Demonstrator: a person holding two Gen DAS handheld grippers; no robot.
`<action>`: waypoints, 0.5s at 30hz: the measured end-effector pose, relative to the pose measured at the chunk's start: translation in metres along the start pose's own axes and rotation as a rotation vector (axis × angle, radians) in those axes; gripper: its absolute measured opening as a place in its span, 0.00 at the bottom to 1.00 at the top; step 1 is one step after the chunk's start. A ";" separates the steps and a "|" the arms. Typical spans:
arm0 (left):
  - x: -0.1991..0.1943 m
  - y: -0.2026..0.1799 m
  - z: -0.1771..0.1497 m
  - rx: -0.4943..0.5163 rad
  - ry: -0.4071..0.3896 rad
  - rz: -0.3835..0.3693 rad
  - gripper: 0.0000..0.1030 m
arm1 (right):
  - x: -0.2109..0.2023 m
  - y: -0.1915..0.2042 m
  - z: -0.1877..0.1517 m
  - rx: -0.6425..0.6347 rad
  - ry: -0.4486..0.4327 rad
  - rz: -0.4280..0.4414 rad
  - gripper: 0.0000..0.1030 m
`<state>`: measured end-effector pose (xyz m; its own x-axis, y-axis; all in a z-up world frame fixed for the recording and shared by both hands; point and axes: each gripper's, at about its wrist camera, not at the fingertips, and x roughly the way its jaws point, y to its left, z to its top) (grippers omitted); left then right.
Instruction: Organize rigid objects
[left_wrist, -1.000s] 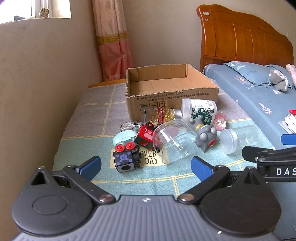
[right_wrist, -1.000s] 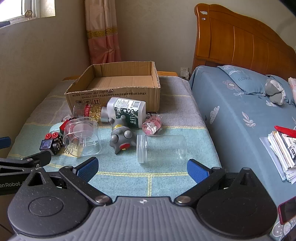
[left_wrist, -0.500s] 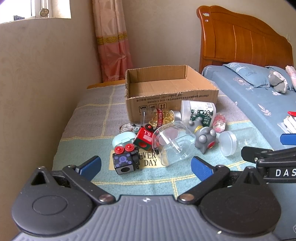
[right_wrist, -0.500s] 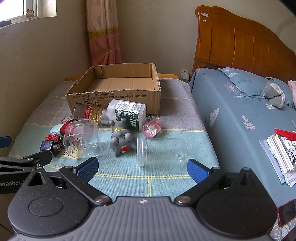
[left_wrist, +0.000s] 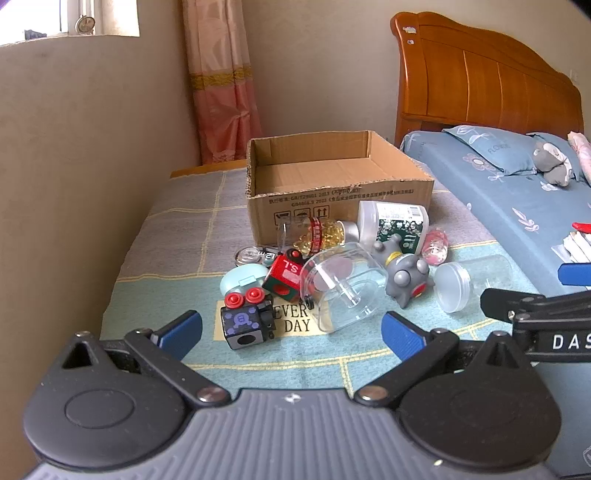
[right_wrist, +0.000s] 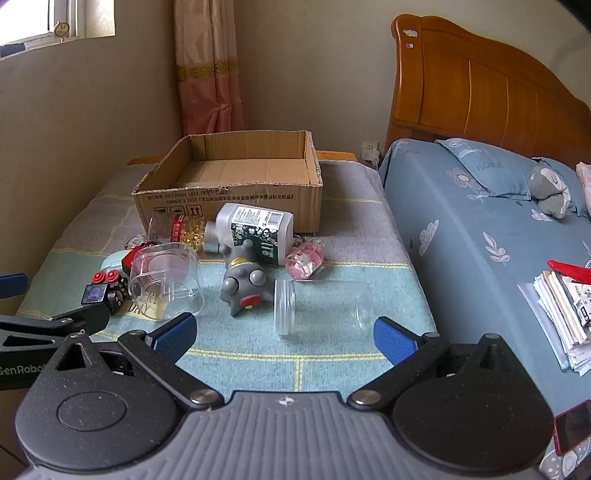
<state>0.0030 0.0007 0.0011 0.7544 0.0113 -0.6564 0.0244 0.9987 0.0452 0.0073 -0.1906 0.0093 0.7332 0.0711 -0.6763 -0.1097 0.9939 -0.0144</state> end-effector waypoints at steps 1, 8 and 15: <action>0.001 0.000 0.000 -0.002 0.000 -0.002 0.99 | 0.000 0.000 0.000 0.000 -0.001 -0.001 1.00; 0.007 0.003 -0.001 -0.009 0.001 -0.024 0.99 | 0.002 -0.001 0.002 -0.004 -0.010 0.004 1.00; 0.018 0.006 -0.002 0.007 -0.002 -0.052 0.99 | 0.000 0.001 -0.001 -0.047 -0.075 0.062 1.00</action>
<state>0.0156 0.0073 -0.0123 0.7531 -0.0409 -0.6566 0.0681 0.9976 0.0159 0.0069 -0.1893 0.0084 0.7721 0.1402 -0.6198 -0.1865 0.9824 -0.0101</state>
